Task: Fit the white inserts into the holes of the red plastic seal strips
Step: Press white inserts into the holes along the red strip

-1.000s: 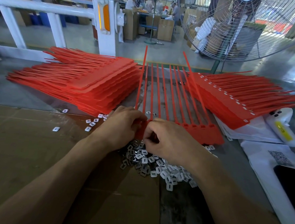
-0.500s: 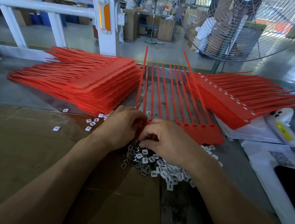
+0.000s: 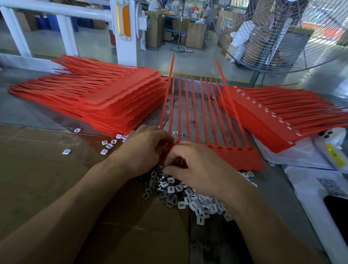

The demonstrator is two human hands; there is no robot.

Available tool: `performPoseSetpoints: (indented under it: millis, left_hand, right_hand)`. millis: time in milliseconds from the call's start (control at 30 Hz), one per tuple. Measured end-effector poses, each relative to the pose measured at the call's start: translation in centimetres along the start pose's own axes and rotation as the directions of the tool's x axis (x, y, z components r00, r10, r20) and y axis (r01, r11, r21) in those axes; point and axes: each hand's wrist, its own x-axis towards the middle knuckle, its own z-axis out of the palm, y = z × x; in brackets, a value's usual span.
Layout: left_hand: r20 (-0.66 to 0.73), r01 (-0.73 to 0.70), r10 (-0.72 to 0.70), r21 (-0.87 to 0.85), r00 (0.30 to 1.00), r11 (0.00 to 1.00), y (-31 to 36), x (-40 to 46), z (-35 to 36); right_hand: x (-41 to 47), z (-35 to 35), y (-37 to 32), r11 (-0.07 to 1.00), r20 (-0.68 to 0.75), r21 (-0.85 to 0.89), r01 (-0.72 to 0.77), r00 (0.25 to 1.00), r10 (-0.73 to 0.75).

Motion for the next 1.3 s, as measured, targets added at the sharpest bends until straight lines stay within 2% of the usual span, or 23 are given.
performPoseSetpoints:
  millis: [267,400,567,700,800,1000,1300]
  left_hand:
    - [-0.002,0.003,-0.003,0.005,1.000,1.000,-0.1,0.1,0.1]
    - [-0.006,-0.005,0.005,0.008,1.000,1.000,-0.2,0.2,0.2]
    - [0.013,-0.023,0.023,-0.004,1.000,1.000,-0.3,0.3,0.2]
    - [0.009,-0.012,0.012,-0.009,1.000,1.000,-0.3,0.3,0.1]
    - [0.002,-0.003,0.003,-0.003,1.000,1.000,-0.3,0.3,0.2]
    - [0.006,-0.003,0.003,-0.011,1.000,1.000,-0.4,0.3,0.2]
    - [0.003,-0.002,0.002,-0.013,1.000,1.000,-0.4,0.3,0.3]
  right_hand:
    - [0.2,0.0,-0.2,1.000,0.020,-0.007,0.020,1.000,-0.020]
    - [-0.2,0.0,0.1,0.994,-0.003,0.107,-0.015,1.000,0.015]
    - [-0.3,-0.4,0.4,0.934,-0.130,0.353,-0.059,0.985,0.111]
    - [-0.3,-0.8,1.2,0.901,-0.278,0.427,-0.074,0.938,0.208]
    - [-0.4,-1.4,2.2,0.866,-0.325,0.481,-0.135,0.890,0.319]
    - [-0.1,-1.8,4.0,0.856,-0.358,0.470,-0.216,0.840,0.408]
    - [0.3,-1.7,5.2,0.879,-0.420,0.382,-0.285,0.794,0.440]
